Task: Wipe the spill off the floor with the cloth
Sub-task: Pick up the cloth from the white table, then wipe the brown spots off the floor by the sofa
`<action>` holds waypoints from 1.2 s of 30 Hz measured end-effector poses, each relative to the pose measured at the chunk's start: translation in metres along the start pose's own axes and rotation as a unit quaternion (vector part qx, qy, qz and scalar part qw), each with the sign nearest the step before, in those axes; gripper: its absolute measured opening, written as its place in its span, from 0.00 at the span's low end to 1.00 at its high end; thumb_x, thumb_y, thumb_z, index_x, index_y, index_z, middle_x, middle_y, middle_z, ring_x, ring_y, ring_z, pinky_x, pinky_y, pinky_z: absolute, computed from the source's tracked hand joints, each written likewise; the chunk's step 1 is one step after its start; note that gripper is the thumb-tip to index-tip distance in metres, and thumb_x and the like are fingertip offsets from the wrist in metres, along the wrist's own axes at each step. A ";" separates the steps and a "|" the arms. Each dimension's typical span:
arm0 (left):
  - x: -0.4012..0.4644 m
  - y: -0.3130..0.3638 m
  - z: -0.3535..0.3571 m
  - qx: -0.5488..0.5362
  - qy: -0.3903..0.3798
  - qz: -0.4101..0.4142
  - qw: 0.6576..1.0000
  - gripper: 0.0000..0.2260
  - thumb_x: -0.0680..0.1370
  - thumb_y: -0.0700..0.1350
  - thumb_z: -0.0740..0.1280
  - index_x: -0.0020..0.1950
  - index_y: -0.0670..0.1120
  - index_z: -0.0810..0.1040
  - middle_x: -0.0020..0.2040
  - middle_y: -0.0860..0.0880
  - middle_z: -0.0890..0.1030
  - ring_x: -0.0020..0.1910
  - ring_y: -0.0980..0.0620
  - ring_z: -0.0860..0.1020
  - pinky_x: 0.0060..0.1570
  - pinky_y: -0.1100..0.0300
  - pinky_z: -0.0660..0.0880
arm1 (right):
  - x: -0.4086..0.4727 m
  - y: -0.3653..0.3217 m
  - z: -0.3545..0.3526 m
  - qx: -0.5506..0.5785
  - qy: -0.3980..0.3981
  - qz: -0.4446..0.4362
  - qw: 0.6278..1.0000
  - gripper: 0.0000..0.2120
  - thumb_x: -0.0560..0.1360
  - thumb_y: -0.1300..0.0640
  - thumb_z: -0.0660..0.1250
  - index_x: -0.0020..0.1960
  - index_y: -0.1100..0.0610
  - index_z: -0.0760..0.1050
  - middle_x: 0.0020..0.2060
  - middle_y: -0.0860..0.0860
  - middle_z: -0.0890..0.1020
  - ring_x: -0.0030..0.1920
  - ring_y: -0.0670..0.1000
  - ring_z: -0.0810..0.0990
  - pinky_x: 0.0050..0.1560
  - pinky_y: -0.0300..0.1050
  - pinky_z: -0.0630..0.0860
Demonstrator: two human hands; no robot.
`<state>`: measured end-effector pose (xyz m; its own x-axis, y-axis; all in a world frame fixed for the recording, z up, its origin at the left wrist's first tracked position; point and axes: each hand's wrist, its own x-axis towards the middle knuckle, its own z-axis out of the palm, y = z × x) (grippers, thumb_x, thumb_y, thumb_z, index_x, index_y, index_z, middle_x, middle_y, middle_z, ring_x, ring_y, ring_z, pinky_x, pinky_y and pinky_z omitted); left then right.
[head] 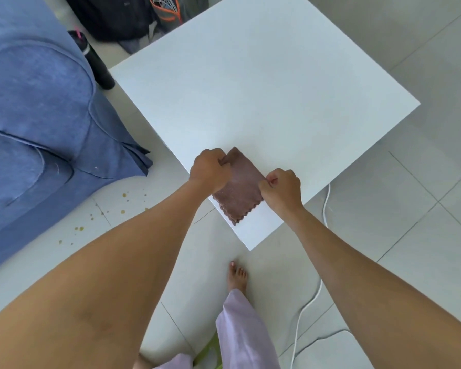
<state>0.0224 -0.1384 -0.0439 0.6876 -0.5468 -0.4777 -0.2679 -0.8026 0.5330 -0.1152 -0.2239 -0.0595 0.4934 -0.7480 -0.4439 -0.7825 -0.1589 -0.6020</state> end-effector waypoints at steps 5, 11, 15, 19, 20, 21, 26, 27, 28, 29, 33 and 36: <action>-0.023 -0.017 -0.030 -0.057 0.007 -0.005 0.998 0.16 0.73 0.38 0.60 0.28 0.49 0.60 0.29 0.52 0.65 0.29 0.54 0.63 0.29 0.62 0.62 | -0.022 -0.024 -0.001 0.087 -0.038 -0.002 0.995 0.02 0.74 0.62 0.58 0.45 0.59 0.68 0.33 0.49 0.72 0.31 0.46 0.69 0.25 0.31 0.65; -0.060 -0.066 -0.086 -0.090 0.043 -0.058 0.993 0.10 0.73 0.38 0.60 0.32 0.46 0.71 0.31 0.50 0.71 0.32 0.52 0.68 0.31 0.63 0.67 | -0.046 -0.083 0.021 0.051 -0.095 -0.080 0.991 0.13 0.72 0.64 0.62 0.54 0.58 0.79 0.41 0.51 0.82 0.43 0.50 0.78 0.38 0.37 0.71; -0.089 -0.116 -0.121 -0.092 0.077 -0.091 0.989 0.11 0.71 0.34 0.59 0.43 0.41 0.81 0.35 0.48 0.76 0.34 0.49 0.72 0.34 0.61 0.71 | -0.063 -0.122 0.062 0.026 -0.122 -0.128 0.984 0.12 0.69 0.66 0.62 0.47 0.61 0.83 0.41 0.54 0.85 0.41 0.51 0.79 0.38 0.34 0.72; -0.118 -0.175 -0.137 -0.125 0.097 -0.124 0.980 0.12 0.71 0.35 0.60 0.45 0.44 0.81 0.30 0.52 0.73 0.29 0.54 0.70 0.25 0.69 0.68 | -0.082 -0.143 0.119 0.022 -0.148 -0.148 0.978 0.11 0.70 0.67 0.64 0.48 0.61 0.83 0.41 0.53 0.84 0.40 0.48 0.78 0.32 0.21 0.69; -0.124 -0.190 -0.137 -0.136 0.101 -0.140 0.975 0.12 0.71 0.35 0.60 0.45 0.45 0.81 0.30 0.51 0.74 0.28 0.55 0.69 0.22 0.71 0.67 | -0.086 -0.146 0.135 0.021 -0.154 -0.151 0.976 0.11 0.70 0.67 0.64 0.48 0.61 0.83 0.41 0.53 0.84 0.40 0.48 0.78 0.33 0.22 0.69; -0.129 -0.207 -0.136 -0.145 0.109 -0.155 0.971 0.12 0.72 0.35 0.60 0.45 0.45 0.81 0.32 0.50 0.74 0.27 0.55 0.69 0.20 0.72 0.66 | -0.090 -0.146 0.153 0.022 -0.158 -0.155 0.975 0.11 0.70 0.67 0.65 0.48 0.61 0.83 0.41 0.54 0.84 0.40 0.48 0.79 0.34 0.23 0.69; -0.143 -0.290 -0.105 -0.197 0.127 -0.191 0.953 0.10 0.72 0.35 0.60 0.43 0.45 0.81 0.34 0.47 0.77 0.28 0.54 0.71 0.21 0.76 0.67 | -0.100 -0.131 0.239 -0.006 -0.172 -0.172 0.970 0.11 0.70 0.67 0.65 0.47 0.61 0.84 0.44 0.55 0.86 0.42 0.48 0.80 0.34 0.19 0.68; -0.143 -0.308 -0.094 -0.223 0.128 -0.205 0.944 0.08 0.71 0.36 0.62 0.42 0.45 0.79 0.33 0.48 0.77 0.27 0.57 0.73 0.21 0.77 0.67 | -0.099 -0.124 0.258 -0.013 -0.179 -0.170 0.969 0.10 0.70 0.67 0.65 0.46 0.61 0.84 0.45 0.55 0.86 0.43 0.49 0.81 0.35 0.21 0.68; -0.141 -0.324 -0.083 -0.252 0.130 -0.222 0.933 0.06 0.71 0.36 0.63 0.42 0.44 0.79 0.32 0.49 0.76 0.25 0.57 0.74 0.20 0.77 0.67 | -0.099 -0.116 0.274 -0.020 -0.186 -0.168 0.968 0.10 0.70 0.67 0.65 0.46 0.61 0.84 0.45 0.55 0.86 0.44 0.51 0.81 0.36 0.25 0.70; -0.139 -0.343 -0.067 -0.272 0.132 -0.242 0.922 0.06 0.71 0.36 0.63 0.43 0.43 0.79 0.33 0.48 0.76 0.24 0.58 0.76 0.20 0.76 0.67 | -0.098 -0.105 0.293 -0.030 -0.195 -0.166 0.966 0.10 0.70 0.67 0.65 0.45 0.60 0.84 0.45 0.55 0.86 0.44 0.51 0.82 0.36 0.28 0.70; -0.123 -0.422 0.009 -0.255 0.118 -0.287 0.916 0.08 0.72 0.38 0.64 0.45 0.40 0.83 0.40 0.47 0.78 0.39 0.50 0.74 0.38 0.64 0.72 | -0.090 -0.056 0.362 -0.068 -0.225 -0.163 0.958 0.11 0.71 0.66 0.63 0.45 0.61 0.84 0.44 0.55 0.86 0.43 0.50 0.80 0.38 0.28 0.72; -0.113 -0.465 0.064 -0.300 0.095 -0.320 0.894 0.04 0.71 0.39 0.67 0.39 0.44 0.81 0.38 0.48 0.78 0.40 0.48 0.76 0.48 0.56 0.78 | -0.080 -0.019 0.405 -0.099 -0.238 -0.146 0.955 0.12 0.71 0.66 0.61 0.45 0.61 0.83 0.42 0.52 0.84 0.44 0.49 0.79 0.45 0.35 0.72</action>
<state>0.0264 0.2814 -0.2825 0.6878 0.0750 -0.7220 0.5924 -0.6329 0.4985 0.0142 0.1002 -0.2817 0.7815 -0.2832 -0.5559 -0.6183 -0.4708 -0.6294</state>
